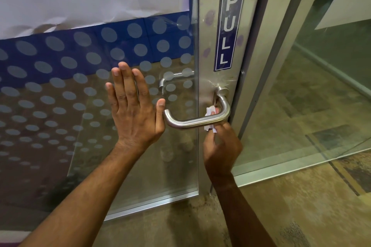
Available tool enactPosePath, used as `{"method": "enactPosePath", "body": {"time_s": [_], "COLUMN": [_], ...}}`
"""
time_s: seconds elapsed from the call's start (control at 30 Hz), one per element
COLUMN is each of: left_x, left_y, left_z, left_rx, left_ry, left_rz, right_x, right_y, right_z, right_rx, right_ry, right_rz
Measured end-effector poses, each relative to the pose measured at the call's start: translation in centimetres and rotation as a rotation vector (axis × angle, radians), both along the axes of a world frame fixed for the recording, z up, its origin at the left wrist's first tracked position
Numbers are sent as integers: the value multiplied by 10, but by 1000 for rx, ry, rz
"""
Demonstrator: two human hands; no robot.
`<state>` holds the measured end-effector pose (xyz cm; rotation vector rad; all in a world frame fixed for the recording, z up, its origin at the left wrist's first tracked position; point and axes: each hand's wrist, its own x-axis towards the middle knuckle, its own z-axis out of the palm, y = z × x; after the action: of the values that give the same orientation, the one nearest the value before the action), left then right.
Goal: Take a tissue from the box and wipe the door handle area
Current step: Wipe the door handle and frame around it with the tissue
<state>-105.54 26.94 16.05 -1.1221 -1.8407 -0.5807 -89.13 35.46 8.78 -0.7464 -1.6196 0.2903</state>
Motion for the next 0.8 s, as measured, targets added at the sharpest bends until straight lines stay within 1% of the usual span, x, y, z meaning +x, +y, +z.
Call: {"method": "enactPosePath", "body": {"time_s": [0.13, 0.17, 0.27, 0.43, 0.53, 0.7, 0.8], "left_x": [0, 0, -1, -3, -4, -4, -3], "left_y": [0, 0, 0, 0, 0, 0, 0], "left_z": [0, 0, 0, -2, -2, -3, -2], "left_rx": [1, 2, 4, 11, 11, 8, 1], "left_ry": [3, 0, 2, 11, 17, 10, 8], "left_rz": [-7, -8, -13, -19, -16, -11, -10], "right_x": [-4, -7, -18, -26, -27, -17, -9], "right_y": [-6, -6, -7, 1, 6, 7, 8], "right_z": [23, 29, 41, 47, 49, 50, 47], "right_rx": [-106, -184, -534, -896, -981, -1036, -1076], "right_ry": [158, 207, 440, 658, 731, 793, 807], "right_rz": [-6, -10, 25, 132, 181, 330, 332]}}
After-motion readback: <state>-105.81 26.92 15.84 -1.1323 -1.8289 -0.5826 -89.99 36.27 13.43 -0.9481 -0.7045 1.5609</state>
